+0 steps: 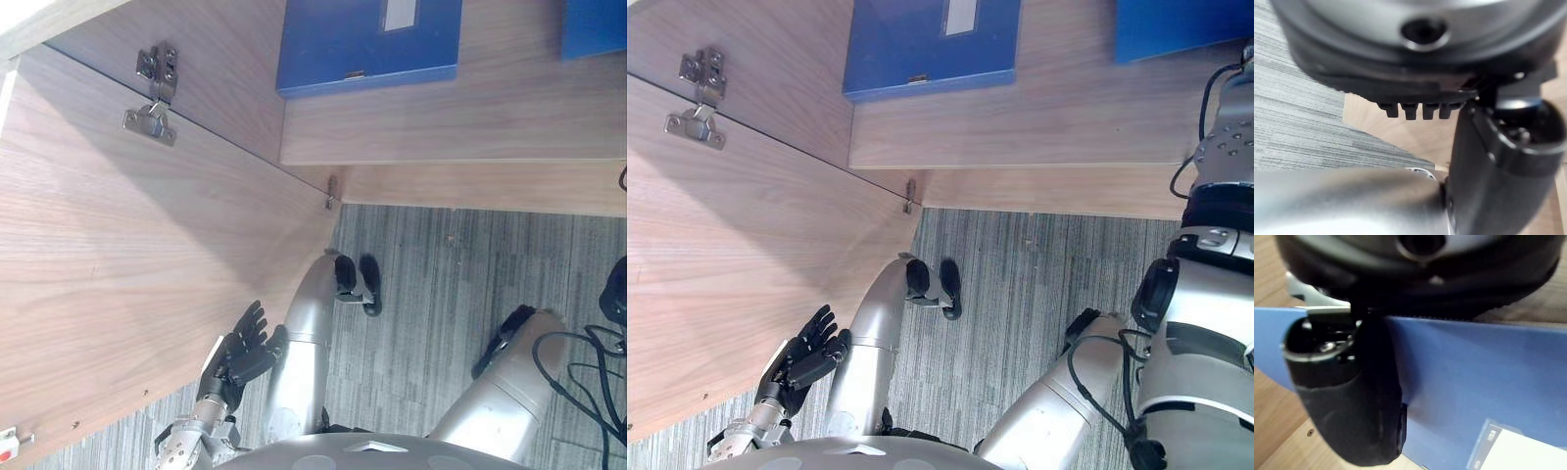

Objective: Walk over to the cabinet, pick up the folder, carry it to the office cabinet, place the folder inside the office cabinet, then close the office cabinet door

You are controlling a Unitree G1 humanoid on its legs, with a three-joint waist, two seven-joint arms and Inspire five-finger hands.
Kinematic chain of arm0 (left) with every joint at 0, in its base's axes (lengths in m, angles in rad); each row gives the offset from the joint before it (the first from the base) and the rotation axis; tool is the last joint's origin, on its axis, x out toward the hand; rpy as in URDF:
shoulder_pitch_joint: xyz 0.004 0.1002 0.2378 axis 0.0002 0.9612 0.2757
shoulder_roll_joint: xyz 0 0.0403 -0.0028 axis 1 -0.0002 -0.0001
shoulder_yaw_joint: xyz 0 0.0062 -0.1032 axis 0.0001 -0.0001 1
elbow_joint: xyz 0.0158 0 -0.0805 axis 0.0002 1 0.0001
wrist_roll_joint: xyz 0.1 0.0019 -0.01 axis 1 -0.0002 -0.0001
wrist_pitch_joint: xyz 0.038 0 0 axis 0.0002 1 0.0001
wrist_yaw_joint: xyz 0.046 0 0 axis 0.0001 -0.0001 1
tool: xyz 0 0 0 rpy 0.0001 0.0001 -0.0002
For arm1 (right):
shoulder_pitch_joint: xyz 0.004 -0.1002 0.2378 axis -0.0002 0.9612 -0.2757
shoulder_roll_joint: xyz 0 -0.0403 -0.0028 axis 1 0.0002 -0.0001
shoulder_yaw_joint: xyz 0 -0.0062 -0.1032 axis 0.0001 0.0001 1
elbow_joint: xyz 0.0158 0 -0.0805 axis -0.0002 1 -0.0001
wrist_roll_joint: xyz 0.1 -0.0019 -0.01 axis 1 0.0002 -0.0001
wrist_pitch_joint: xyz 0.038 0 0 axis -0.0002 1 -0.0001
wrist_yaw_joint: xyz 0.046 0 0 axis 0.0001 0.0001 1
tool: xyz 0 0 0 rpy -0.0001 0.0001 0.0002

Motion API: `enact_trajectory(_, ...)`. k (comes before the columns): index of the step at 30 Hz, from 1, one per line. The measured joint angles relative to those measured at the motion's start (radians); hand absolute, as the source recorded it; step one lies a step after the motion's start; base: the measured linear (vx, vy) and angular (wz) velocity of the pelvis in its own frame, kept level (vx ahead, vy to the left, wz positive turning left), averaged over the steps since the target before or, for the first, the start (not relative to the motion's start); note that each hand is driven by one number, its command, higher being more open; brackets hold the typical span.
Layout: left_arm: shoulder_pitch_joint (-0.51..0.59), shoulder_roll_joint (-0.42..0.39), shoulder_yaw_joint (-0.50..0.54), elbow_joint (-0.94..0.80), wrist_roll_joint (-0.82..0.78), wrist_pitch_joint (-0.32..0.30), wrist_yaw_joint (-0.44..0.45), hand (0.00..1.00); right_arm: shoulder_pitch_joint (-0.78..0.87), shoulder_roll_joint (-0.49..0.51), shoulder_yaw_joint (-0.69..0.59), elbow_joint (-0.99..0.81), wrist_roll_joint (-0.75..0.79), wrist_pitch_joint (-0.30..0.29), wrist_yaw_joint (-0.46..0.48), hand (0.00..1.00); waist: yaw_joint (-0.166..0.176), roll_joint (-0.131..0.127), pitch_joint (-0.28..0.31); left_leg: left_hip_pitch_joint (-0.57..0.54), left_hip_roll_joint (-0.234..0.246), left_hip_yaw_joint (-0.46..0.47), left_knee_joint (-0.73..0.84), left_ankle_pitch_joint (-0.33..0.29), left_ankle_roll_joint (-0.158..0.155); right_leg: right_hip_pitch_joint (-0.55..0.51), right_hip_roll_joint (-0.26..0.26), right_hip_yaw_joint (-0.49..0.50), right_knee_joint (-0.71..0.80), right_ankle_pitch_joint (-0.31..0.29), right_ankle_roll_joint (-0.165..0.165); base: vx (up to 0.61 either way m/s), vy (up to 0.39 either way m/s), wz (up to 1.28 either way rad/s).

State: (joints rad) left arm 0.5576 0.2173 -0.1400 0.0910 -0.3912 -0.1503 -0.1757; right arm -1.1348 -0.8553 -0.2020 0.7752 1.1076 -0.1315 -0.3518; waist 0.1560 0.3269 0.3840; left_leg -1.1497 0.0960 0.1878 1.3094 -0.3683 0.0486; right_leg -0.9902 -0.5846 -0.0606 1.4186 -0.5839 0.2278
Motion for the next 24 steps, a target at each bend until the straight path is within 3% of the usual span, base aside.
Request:
enact_trajectory(4,-0.002,-0.091,0.063,0.088,0.000,-0.027,0.029,1.00,-0.015,0.000,0.014,0.000,0.003,0.025,-0.001,1.00,-0.011,-0.005,0.004,0.002,0.005,0.003,-0.002,0.002,-0.001,-0.005,0.008,0.008,0.001,0.001,0.001,-0.01,0.010,-0.03)
enact_trajectory(9,-0.043,-0.096,0.111,0.191,0.001,-0.043,0.044,1.00,-0.016,0.000,0.028,0.013,0.005,0.047,0.024,1.00,-0.025,-0.008,0.005,0.020,0.012,0.003,-0.009,0.004,-0.002,0.010,0.017,0.008,-0.005,0.001,0.000,-0.01,0.014,-0.03)
enact_trajectory(12,-0.094,-0.097,0.140,0.299,0.008,-0.043,0.056,1.00,-0.018,0.034,0.026,0.036,0.005,0.058,0.036,1.00,-0.030,-0.022,0.004,0.063,0.017,0.010,-0.035,0.007,-0.008,0.042,0.028,0.009,-0.028,0.005,-0.002,-0.01,0.024,-0.11)
enact_trajectory(14,-0.110,-0.093,0.134,0.410,0.092,-0.015,0.080,1.00,-0.019,0.082,0.027,0.036,0.005,0.060,0.042,1.00,-0.050,-0.043,0.001,0.089,0.018,0.016,-0.062,0.011,-0.015,0.059,0.032,0.007,-0.052,0.011,-0.002,0.01,0.022,-0.14)
enact_trajectory(15,-0.124,-0.097,0.110,0.523,0.134,0.040,0.091,1.00,-0.018,0.108,0.019,0.040,0.005,0.060,0.042,1.00,-0.056,-0.062,-0.006,0.112,0.021,0.025,-0.085,0.014,-0.019,0.071,0.038,0.008,-0.073,0.018,-0.006,0.02,0.019,-0.12)
enact_trajectory(18,-0.126,-0.127,0.099,0.626,0.133,0.091,0.104,1.00,-0.017,0.122,0.001,0.044,0.005,0.060,0.042,1.00,-0.058,-0.087,-0.012,0.129,0.024,0.024,-0.114,0.024,-0.021,0.093,0.045,-0.010,-0.105,0.030,-0.010,0.03,0.023,-0.05)
enact_trajectory(22,-0.131,-0.145,0.110,0.654,0.129,0.097,0.113,1.00,-0.018,0.130,-0.020,0.046,-0.005,0.062,0.058,1.00,-0.051,-0.096,-0.020,0.194,0.013,0.040,-0.192,0.054,-0.019,0.148,0.045,-0.025,-0.174,0.061,-0.012,0.01,0.056,-0.01)
enact_trajectory(24,-0.174,-0.146,0.115,0.695,0.137,0.086,0.113,1.00,-0.017,0.161,-0.021,0.063,-0.078,0.077,0.101,1.00,-0.053,-0.101,-0.044,0.230,-0.001,0.055,-0.301,0.105,-0.021,0.168,0.048,-0.047,-0.256,0.108,-0.024,-0.03,0.070,-0.01)
